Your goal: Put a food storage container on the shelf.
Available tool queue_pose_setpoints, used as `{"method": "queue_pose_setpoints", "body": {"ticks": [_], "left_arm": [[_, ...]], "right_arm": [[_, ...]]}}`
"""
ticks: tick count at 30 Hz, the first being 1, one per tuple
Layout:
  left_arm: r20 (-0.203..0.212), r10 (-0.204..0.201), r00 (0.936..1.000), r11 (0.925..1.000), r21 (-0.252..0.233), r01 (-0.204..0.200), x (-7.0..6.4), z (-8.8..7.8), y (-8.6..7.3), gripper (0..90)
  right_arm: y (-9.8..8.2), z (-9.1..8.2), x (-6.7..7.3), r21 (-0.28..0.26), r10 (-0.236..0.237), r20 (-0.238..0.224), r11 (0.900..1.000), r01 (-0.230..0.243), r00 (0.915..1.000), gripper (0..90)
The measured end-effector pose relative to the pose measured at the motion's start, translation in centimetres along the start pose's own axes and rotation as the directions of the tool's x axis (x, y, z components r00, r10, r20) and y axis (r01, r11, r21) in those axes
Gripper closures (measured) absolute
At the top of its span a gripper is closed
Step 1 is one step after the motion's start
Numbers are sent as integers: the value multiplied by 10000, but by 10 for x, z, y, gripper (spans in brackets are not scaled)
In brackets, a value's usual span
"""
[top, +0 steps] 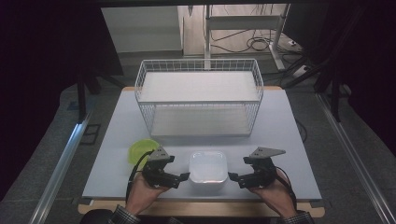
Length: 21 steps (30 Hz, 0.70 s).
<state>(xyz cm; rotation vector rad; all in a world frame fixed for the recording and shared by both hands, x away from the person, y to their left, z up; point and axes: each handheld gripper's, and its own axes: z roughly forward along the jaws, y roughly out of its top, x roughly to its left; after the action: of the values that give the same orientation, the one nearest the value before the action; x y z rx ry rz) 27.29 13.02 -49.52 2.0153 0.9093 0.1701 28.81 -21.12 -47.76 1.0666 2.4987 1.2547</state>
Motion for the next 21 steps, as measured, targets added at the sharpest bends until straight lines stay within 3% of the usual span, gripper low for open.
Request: {"method": "queue_pose_setpoints", "body": {"ticks": [5,9,12,18,21], "left_arm": [[213,-38,9998,9996,286,32,1,12,5,173],[569,-362,9977,9988,357,342,5,20,6,173],[1011,-800,9917,9964,361,767,9,25,6,185],[1981,-1297,9716,9907,661,1188,9,28,5,285],[1919,-1527,9695,9866,858,1384,5,26,6,327]], "right_arm": [[8,8,2,247,196,-384,9995,-186,9991,244],[11,20,3,633,413,-650,9973,-372,9970,288],[14,26,2,833,594,-830,9951,-525,9948,316],[20,30,1,1239,1011,-1158,9885,-866,9881,393],[20,30,-1,1460,1428,-1500,9819,-1209,9783,437]]}}
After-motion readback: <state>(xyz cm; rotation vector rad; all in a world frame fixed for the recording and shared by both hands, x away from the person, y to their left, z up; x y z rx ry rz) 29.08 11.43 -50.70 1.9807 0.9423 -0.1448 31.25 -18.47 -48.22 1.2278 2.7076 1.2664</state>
